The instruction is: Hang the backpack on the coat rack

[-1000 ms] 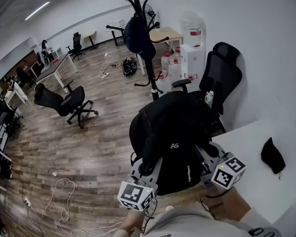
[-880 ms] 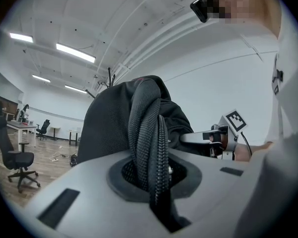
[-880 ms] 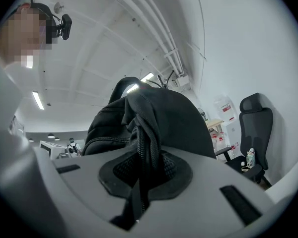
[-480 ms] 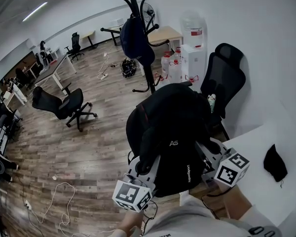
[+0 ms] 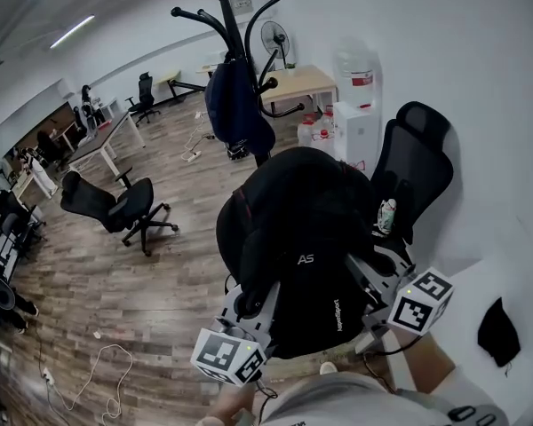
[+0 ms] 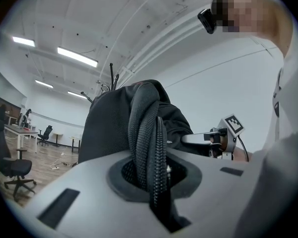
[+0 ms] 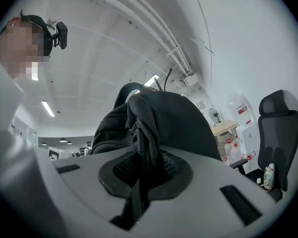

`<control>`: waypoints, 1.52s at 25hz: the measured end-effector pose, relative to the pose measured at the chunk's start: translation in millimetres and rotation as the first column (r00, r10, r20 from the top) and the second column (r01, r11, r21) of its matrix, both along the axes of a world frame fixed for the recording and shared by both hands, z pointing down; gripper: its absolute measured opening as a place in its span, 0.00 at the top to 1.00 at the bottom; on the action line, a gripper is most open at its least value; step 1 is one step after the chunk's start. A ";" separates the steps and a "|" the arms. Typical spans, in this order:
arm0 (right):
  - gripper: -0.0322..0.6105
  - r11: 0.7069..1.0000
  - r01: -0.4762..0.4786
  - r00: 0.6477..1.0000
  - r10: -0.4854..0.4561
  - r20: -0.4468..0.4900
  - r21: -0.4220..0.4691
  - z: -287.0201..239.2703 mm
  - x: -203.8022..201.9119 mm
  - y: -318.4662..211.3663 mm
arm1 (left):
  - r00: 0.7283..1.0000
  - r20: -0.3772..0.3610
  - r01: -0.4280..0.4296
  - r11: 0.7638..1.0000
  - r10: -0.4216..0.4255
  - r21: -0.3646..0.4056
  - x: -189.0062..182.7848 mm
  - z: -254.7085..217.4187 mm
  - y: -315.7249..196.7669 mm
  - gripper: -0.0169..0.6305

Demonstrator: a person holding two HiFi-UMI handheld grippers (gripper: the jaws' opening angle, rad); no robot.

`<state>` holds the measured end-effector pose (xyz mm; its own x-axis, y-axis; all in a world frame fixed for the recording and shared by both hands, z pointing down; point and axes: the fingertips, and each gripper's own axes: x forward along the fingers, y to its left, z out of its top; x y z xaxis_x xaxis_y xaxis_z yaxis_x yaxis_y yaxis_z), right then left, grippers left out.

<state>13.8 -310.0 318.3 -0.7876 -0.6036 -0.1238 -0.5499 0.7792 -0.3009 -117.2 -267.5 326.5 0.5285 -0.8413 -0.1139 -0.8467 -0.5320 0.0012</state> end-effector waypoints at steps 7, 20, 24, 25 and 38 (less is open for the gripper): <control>0.90 0.999 0.024 1.000 -0.025 0.011 0.029 -24.3 6.6 -62.3 | 1.000 0.012 0.019 1.000 -0.020 0.025 6.9 -24.0 -58.1 0.92; 0.90 0.993 0.094 0.994 -0.098 0.050 0.075 -68.9 -1.1 -143.6 | 0.995 -0.002 0.102 0.992 -0.102 0.075 0.3 -72.4 -125.6 0.92; 0.90 0.991 0.105 0.992 -0.110 0.062 0.077 -75.4 -2.6 -160.4 | 0.991 -0.007 0.132 0.988 -0.132 0.081 -1.3 -81.4 -140.1 0.92; 0.90 0.991 0.106 0.992 -0.111 0.061 0.081 -76.7 -3.5 -164.2 | 0.990 -0.006 0.142 0.987 -0.142 0.082 -2.3 -83.2 -143.4 0.92; 0.90 0.994 0.089 0.994 -0.093 0.053 0.071 -72.3 -25.9 -207.8 | 0.972 -0.011 0.237 0.970 -0.236 0.046 -27.0 -79.1 -186.6 0.92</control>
